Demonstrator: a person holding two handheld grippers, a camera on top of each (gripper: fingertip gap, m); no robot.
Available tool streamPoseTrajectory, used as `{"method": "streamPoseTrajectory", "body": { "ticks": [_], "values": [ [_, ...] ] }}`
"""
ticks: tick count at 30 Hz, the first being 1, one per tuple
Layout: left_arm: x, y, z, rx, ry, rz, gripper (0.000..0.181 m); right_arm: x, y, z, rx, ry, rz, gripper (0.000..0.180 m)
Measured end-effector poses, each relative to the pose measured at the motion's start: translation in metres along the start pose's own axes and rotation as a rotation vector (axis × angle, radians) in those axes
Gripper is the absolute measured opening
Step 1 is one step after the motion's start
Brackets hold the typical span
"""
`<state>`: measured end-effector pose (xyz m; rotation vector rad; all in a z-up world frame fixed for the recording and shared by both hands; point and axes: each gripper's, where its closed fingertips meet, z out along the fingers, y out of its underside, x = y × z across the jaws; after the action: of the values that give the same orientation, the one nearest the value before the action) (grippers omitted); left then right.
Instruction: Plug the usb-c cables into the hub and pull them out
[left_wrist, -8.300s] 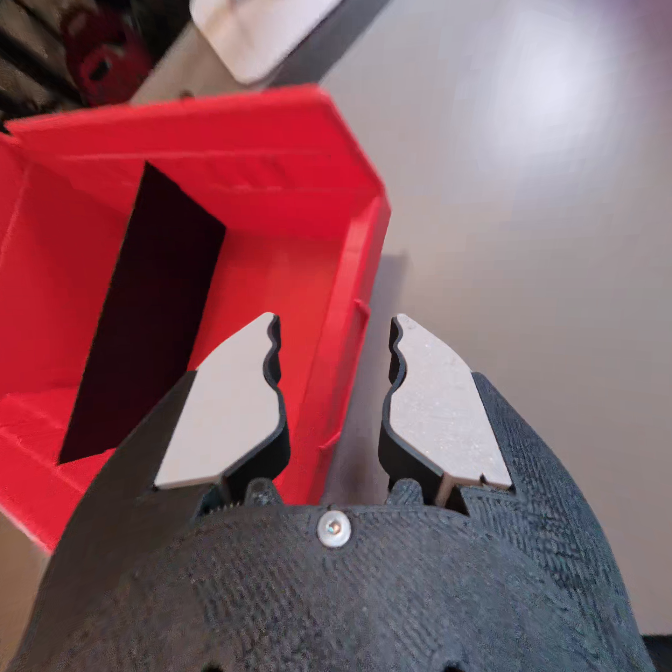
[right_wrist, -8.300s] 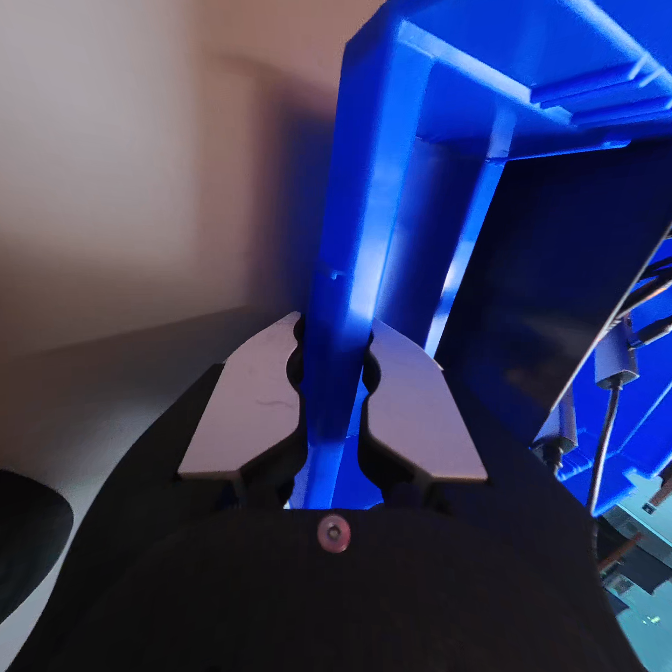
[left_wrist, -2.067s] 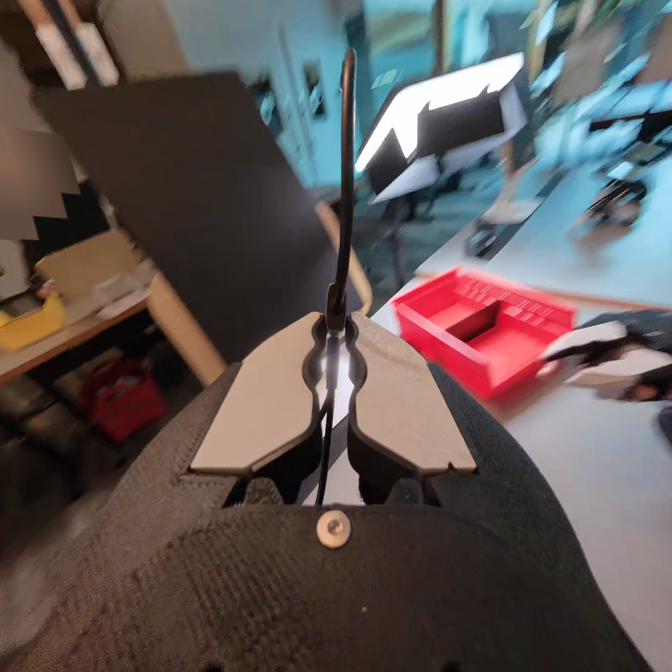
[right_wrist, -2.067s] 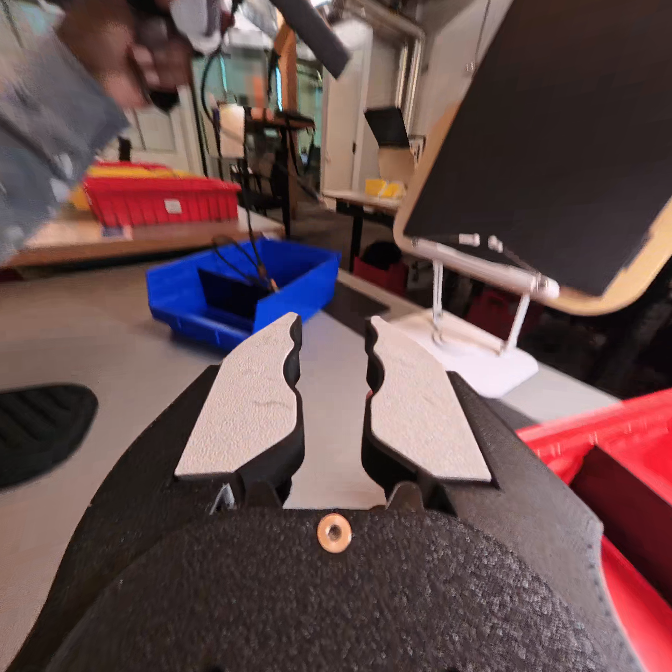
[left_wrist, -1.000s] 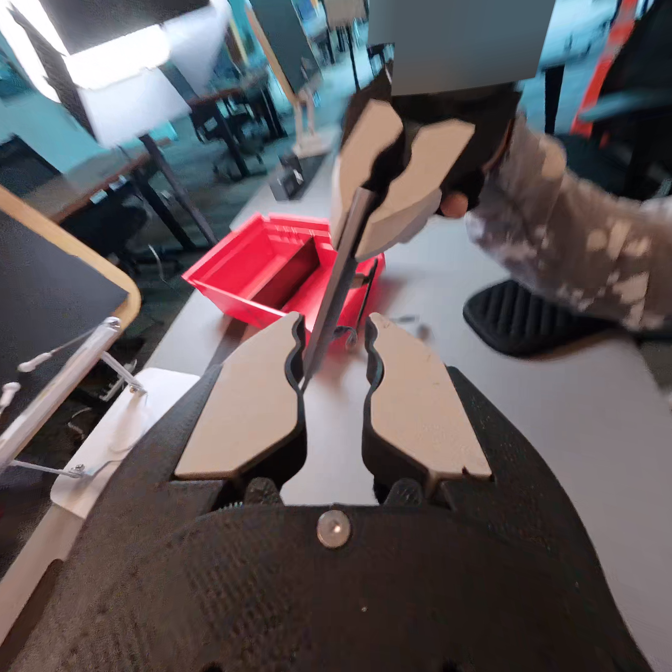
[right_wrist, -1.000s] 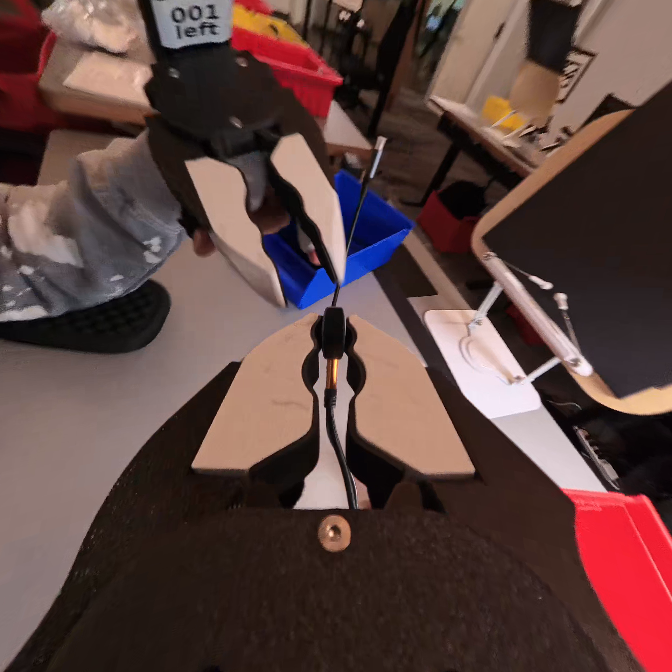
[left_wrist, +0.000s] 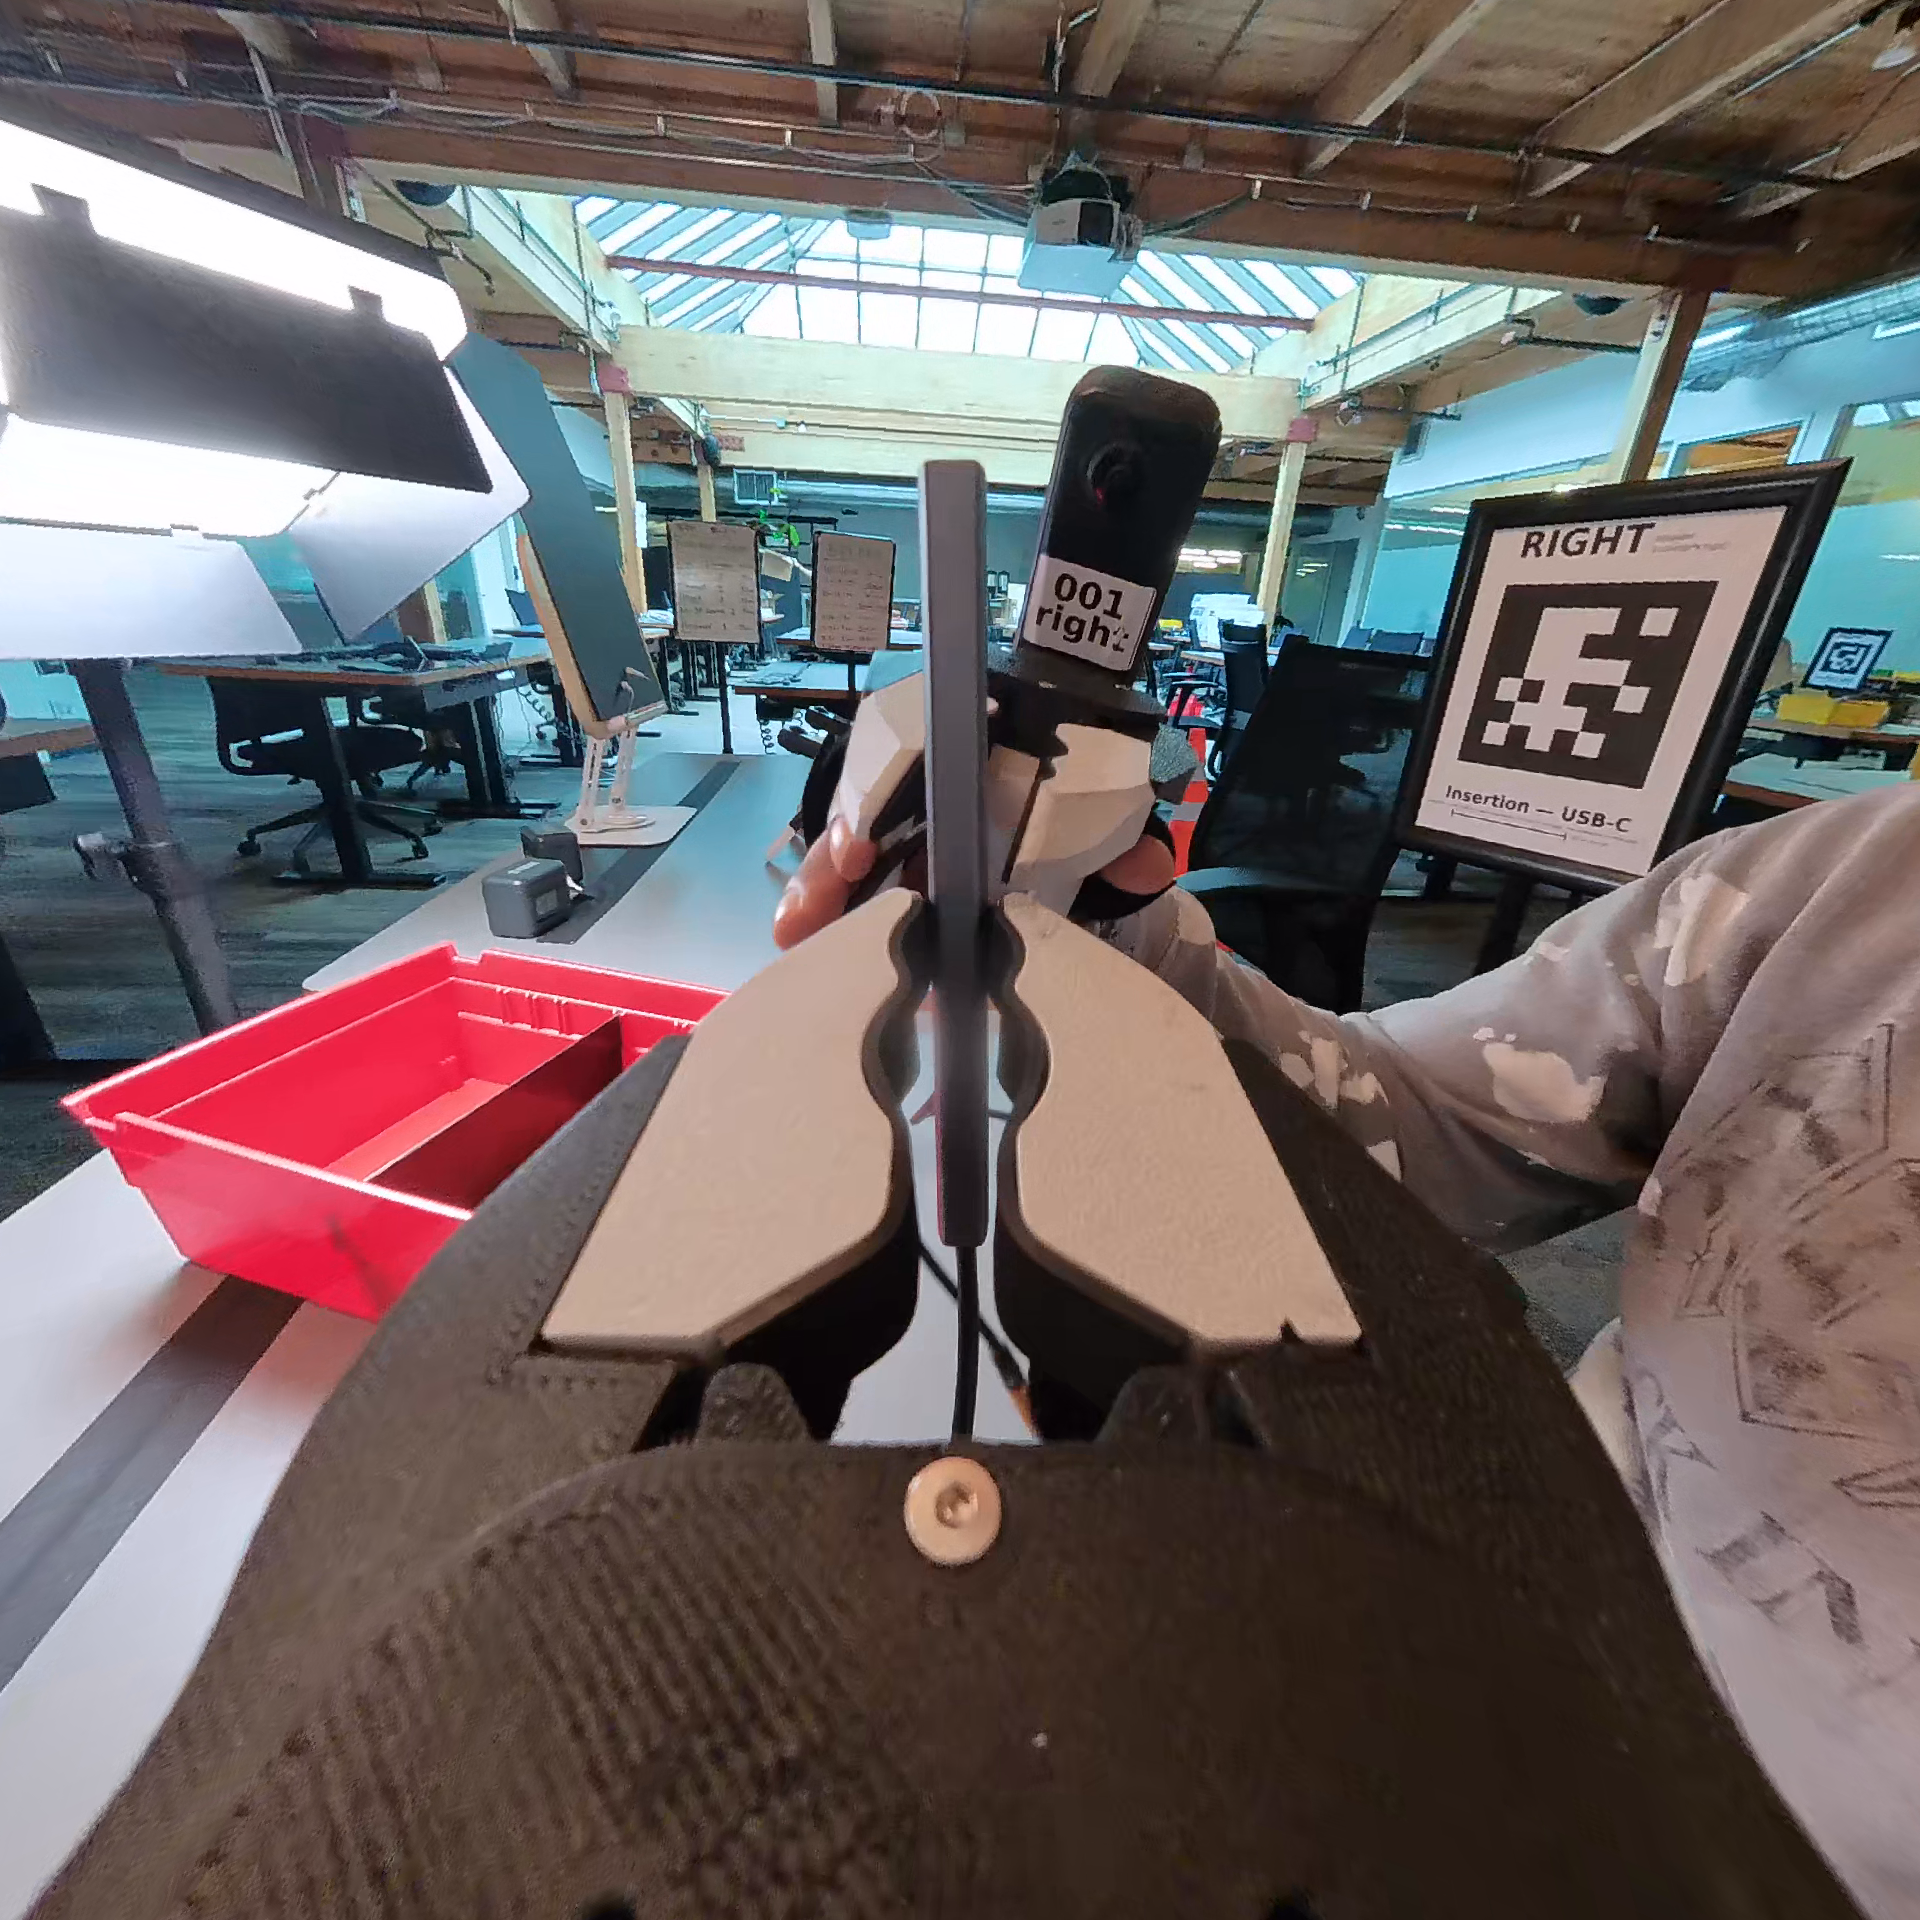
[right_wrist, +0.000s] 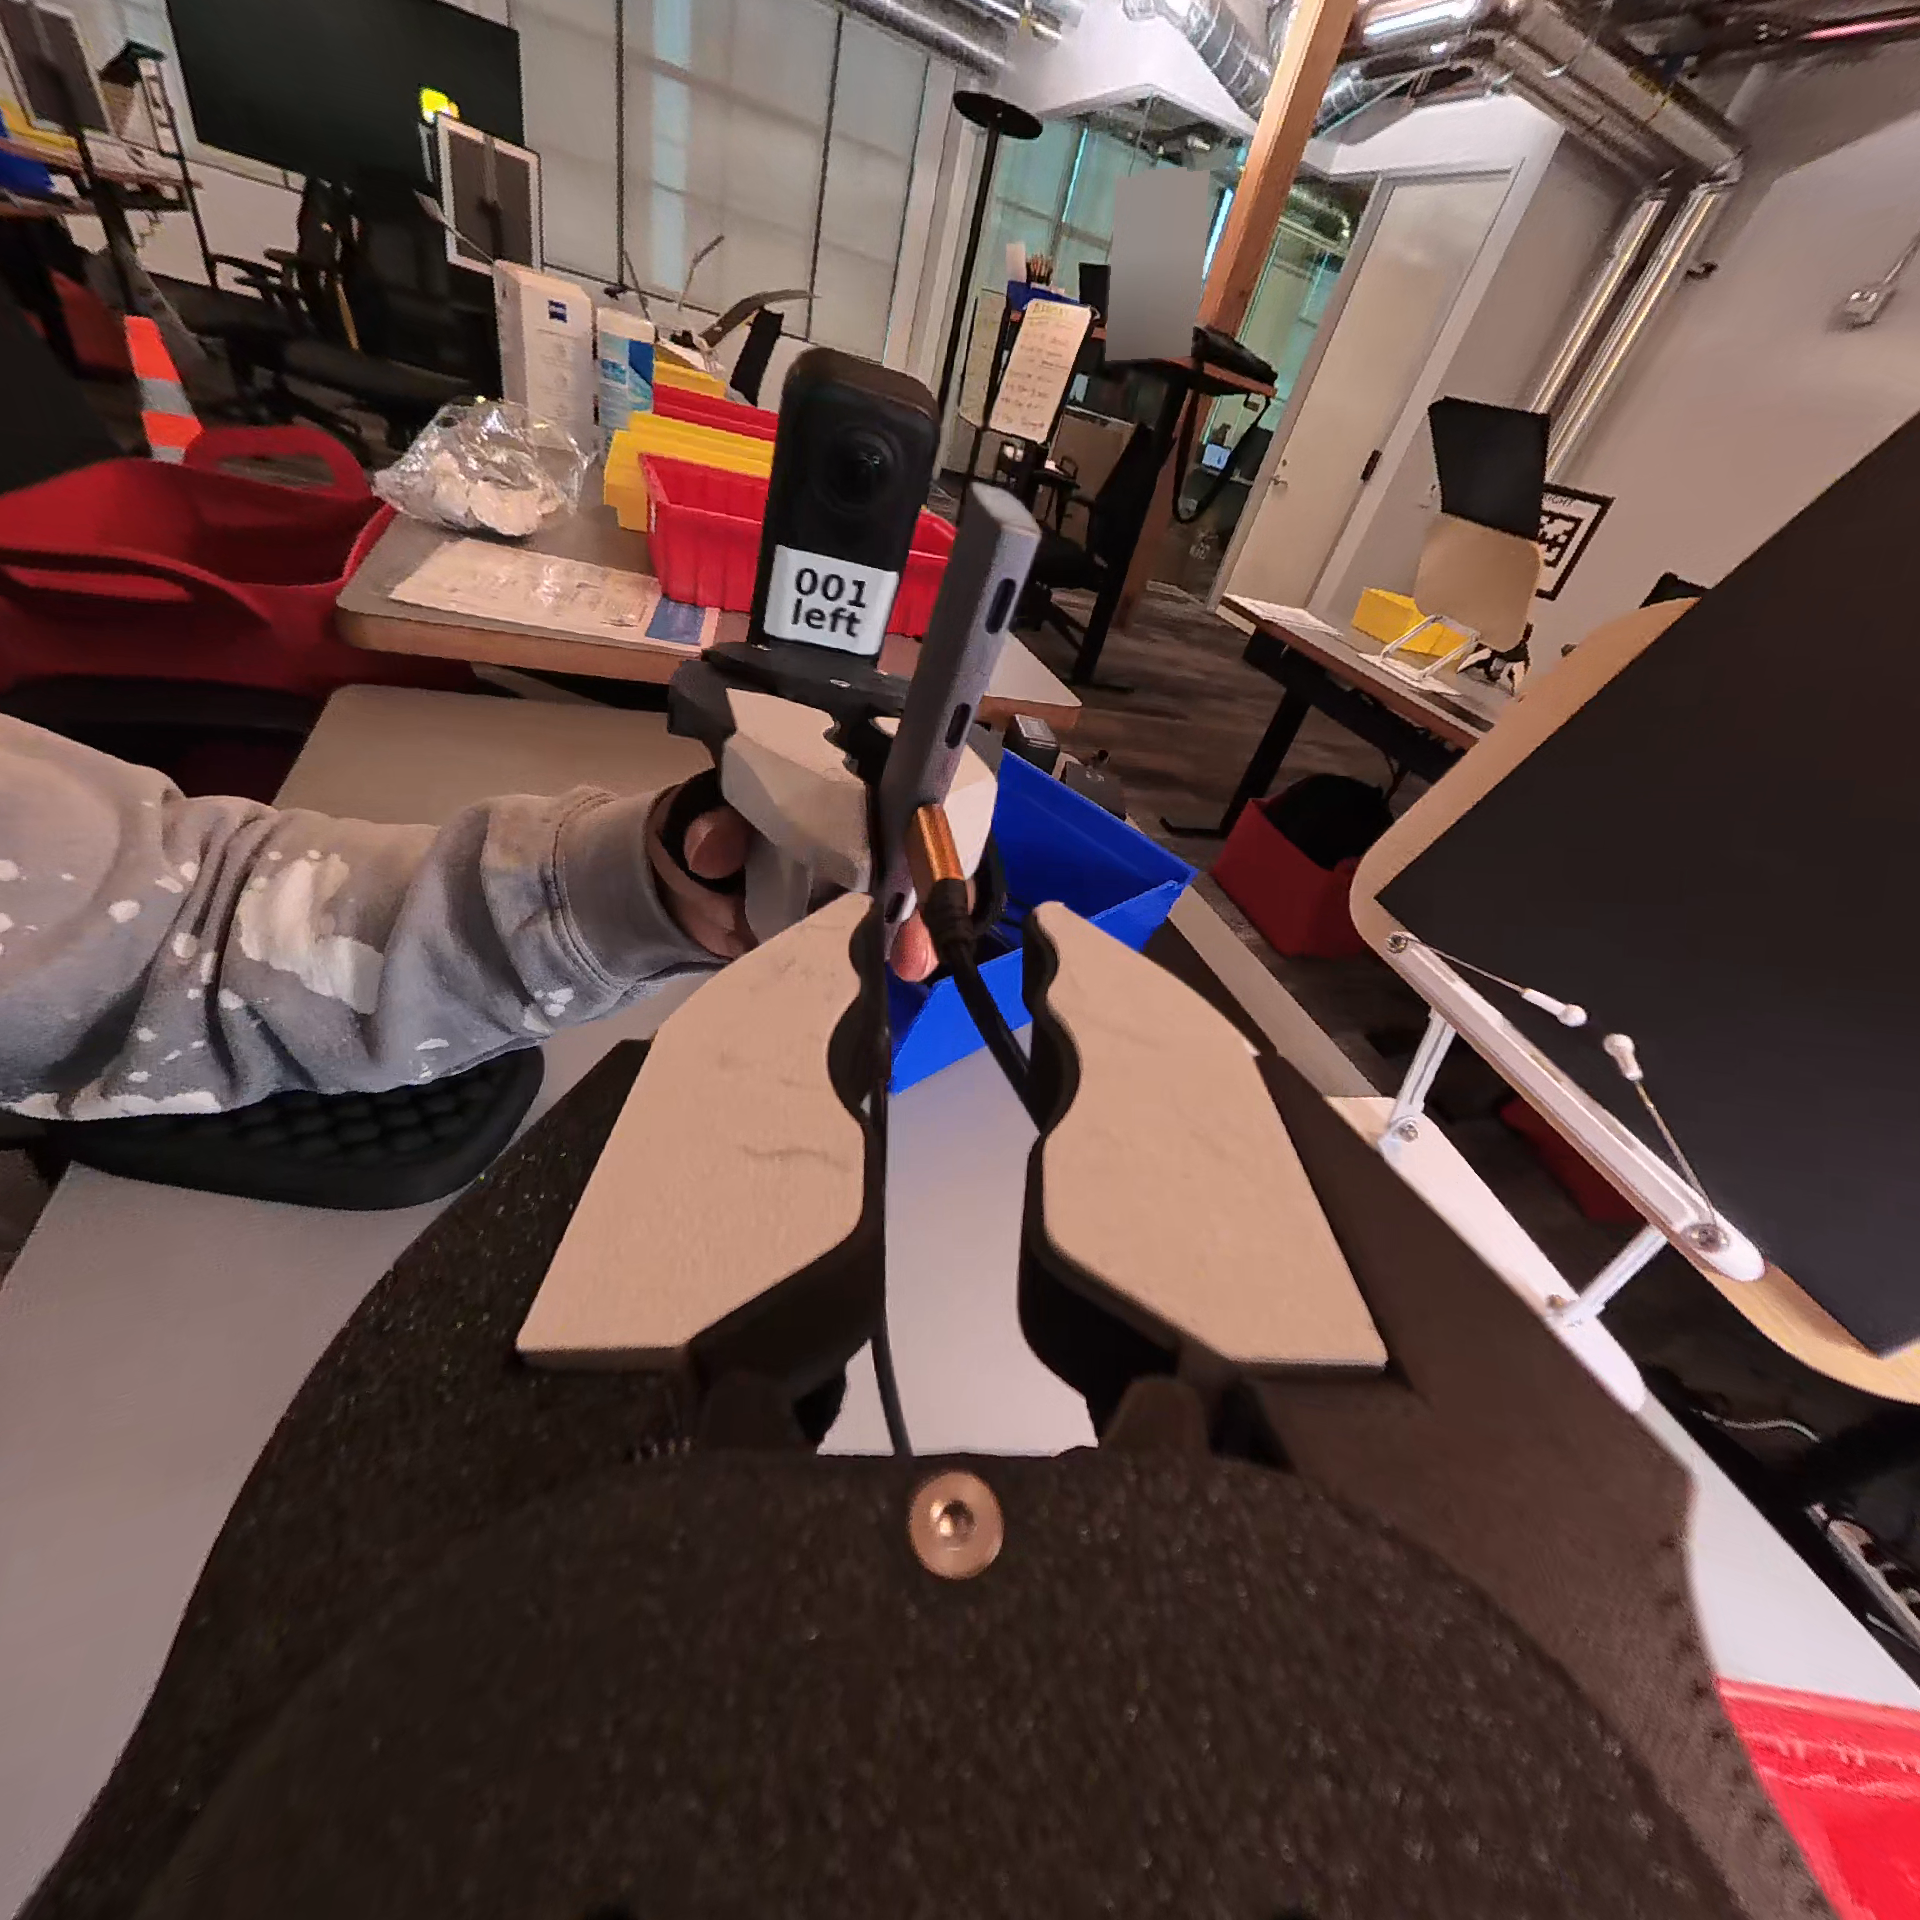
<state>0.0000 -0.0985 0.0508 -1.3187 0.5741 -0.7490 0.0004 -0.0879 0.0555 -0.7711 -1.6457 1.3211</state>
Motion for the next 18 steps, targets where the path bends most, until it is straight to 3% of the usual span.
{"method": "streamPoseTrajectory", "body": {
  "ticks": [13, 18],
  "values": [
    [0.008, -0.001, 0.009, 0.077, 0.03, -0.001, 0.01, -0.012, -0.009, 0.002, 0.127, -0.121, 0.064, 0.007],
    [0.013, 0.004, 0.008, -0.027, 0.027, 0.033, 0.01, -0.018, -0.006, 0.002, 0.111, -0.15, 0.04, 0.007]
  ]
}}
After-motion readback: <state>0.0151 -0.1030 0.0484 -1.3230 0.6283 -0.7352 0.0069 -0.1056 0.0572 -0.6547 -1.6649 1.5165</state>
